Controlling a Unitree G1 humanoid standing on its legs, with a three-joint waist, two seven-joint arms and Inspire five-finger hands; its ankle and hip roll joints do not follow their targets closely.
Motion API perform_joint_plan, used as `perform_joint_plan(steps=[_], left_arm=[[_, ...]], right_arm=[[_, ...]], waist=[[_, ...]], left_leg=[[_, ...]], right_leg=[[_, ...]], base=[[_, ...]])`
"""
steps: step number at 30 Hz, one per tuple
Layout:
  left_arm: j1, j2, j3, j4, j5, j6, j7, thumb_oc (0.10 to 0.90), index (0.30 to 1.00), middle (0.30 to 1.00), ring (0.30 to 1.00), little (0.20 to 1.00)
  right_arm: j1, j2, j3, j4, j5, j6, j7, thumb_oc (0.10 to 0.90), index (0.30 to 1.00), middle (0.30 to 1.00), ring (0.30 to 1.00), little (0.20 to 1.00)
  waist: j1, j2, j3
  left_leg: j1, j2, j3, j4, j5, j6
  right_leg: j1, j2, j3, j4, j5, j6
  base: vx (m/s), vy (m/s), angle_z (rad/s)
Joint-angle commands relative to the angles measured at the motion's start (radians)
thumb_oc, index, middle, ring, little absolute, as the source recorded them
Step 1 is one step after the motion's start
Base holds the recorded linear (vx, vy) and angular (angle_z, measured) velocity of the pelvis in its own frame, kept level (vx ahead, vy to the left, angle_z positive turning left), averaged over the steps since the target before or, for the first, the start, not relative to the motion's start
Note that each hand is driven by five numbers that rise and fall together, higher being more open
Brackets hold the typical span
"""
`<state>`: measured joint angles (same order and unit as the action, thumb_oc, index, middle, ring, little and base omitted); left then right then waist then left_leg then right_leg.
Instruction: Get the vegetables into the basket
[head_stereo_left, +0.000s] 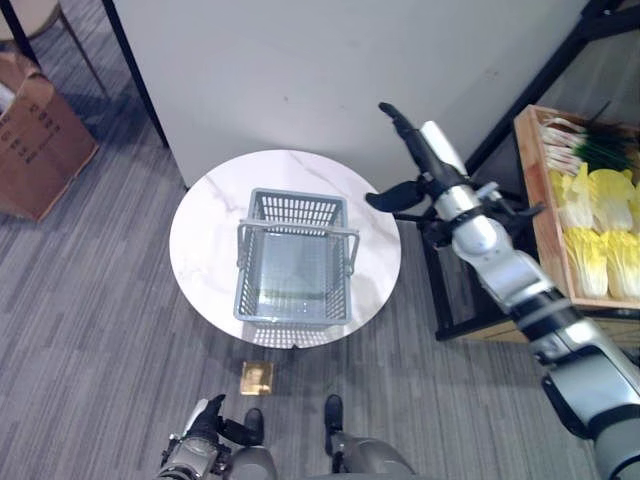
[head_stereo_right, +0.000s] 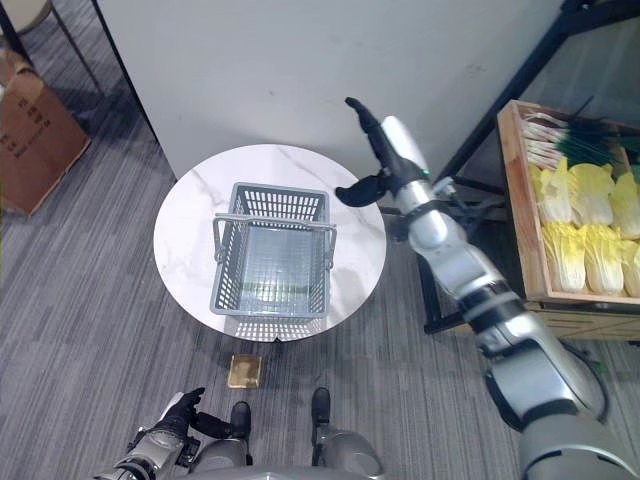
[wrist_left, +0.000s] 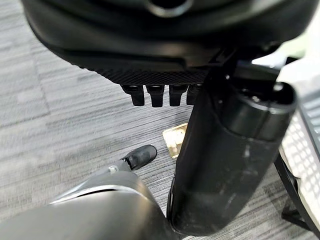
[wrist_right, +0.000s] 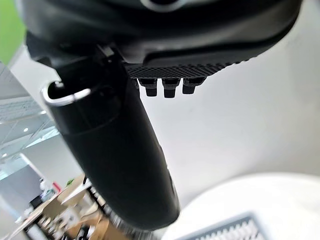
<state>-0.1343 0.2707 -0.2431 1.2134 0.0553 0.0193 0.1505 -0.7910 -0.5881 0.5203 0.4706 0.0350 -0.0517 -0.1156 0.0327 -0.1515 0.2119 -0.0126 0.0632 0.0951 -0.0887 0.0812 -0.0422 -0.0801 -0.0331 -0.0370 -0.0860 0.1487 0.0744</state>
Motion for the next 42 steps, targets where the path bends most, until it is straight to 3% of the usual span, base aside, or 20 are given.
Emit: perform_joint_plan(steps=[1, 10, 13, 32, 33, 34, 35, 42], left_arm=[[0.034, 0.007, -0.039, 0.076, -0.024, 0.026, 0.018, 0.9, 1.0, 1.0, 1.0, 1.0], [0.025, 0.009, -0.049, 0.086, -0.065, 0.028, 0.04, 0.9, 1.0, 1.0, 1.0, 1.0], [0.021, 0.006, -0.054, 0.087, -0.073, 0.027, 0.043, 0.9, 1.0, 1.0, 1.0, 1.0], [-0.018, -0.012, -0.107, 0.075, -0.11, 0.021, 0.05, 0.9, 1.0, 1.0, 1.0, 1.0], [-0.019, -0.013, -0.107, 0.076, -0.112, 0.02, 0.05, 0.9, 1.0, 1.0, 1.0, 1.0], [-0.021, -0.014, -0.108, 0.076, -0.113, 0.02, 0.051, 0.9, 1.0, 1.0, 1.0, 1.0], [-0.02, -0.017, -0.111, 0.077, -0.115, 0.021, 0.052, 0.9, 1.0, 1.0, 1.0, 1.0], [-0.017, -0.024, -0.114, 0.081, -0.114, 0.026, 0.053, 0.9, 1.0, 1.0, 1.0, 1.0]], right_arm=[[-0.124, 0.007, -0.01, 0.061, 0.043, -0.015, -0.024, 0.9, 1.0, 1.0, 1.0, 1.0], [-0.254, 0.121, 0.06, 0.33, 0.025, 0.03, -0.021, 0.9, 1.0, 1.0, 1.0, 1.0], [-0.255, 0.154, 0.04, 0.369, 0.071, 0.034, -0.023, 0.9, 1.0, 1.0, 1.0, 1.0], [-0.379, 0.27, 0.088, 0.619, 0.032, 0.067, -0.016, 0.9, 1.0, 1.0, 1.0, 1.0], [-0.382, 0.271, 0.086, 0.629, 0.031, 0.066, -0.017, 0.835, 0.909, 0.909, 0.909, 0.909], [-0.384, 0.272, 0.087, 0.635, 0.028, 0.067, -0.019, 0.633, 0.627, 0.627, 0.627, 0.627], [-0.386, 0.28, 0.083, 0.647, 0.028, 0.068, -0.023, 0.4, 0.3, 0.3, 0.3, 0.3], [-0.369, 0.306, 0.077, 0.646, 0.024, 0.066, -0.024, 0.4, 0.3, 0.3, 0.3, 0.3]], waist=[[0.0, -0.039, 0.008], [0.034, -0.05, 0.03], [0.038, -0.049, 0.034], [0.057, -0.016, 0.062], [0.058, -0.015, 0.063], [0.059, -0.014, 0.063], [0.062, -0.013, 0.064], [0.056, -0.015, 0.059]], left_leg=[[0.061, -0.018, -0.008, 0.001, -0.059, -0.008], [0.05, -0.018, -0.037, 0.001, -0.053, -0.009], [0.047, -0.018, -0.038, 0.001, -0.053, -0.009], [-0.031, -0.024, -0.075, 0.001, -0.027, -0.015], [-0.034, -0.025, -0.077, 0.001, -0.026, -0.016], [-0.037, -0.025, -0.079, 0.001, -0.025, -0.016], [-0.042, -0.026, -0.083, 0.001, -0.023, -0.016], [-0.036, -0.026, -0.08, 0.001, -0.028, -0.016]], right_leg=[[0.016, -0.052, 0.057, 0.033, -0.037, 0.085], [0.014, -0.053, 0.037, 0.039, -0.042, 0.078], [0.013, -0.052, 0.037, 0.038, -0.042, 0.077], [-0.038, -0.051, 0.022, 0.022, -0.026, 0.074], [-0.04, -0.05, 0.02, 0.021, -0.025, 0.074], [-0.041, -0.05, 0.019, 0.02, -0.024, 0.074], [-0.043, -0.051, 0.017, 0.017, -0.024, 0.074], [-0.037, -0.052, 0.017, 0.015, -0.023, 0.075]], base=[[0.01, -0.016, 0.15], [0.0, -0.008, 0.06], [0.0, -0.003, 0.02], [0.0, -0.004, 0.04], [0.0, 0.0, 0.0], [0.0, 0.0, 0.0], [0.0, 0.0, 0.0], [0.0, 0.0, 0.0]])
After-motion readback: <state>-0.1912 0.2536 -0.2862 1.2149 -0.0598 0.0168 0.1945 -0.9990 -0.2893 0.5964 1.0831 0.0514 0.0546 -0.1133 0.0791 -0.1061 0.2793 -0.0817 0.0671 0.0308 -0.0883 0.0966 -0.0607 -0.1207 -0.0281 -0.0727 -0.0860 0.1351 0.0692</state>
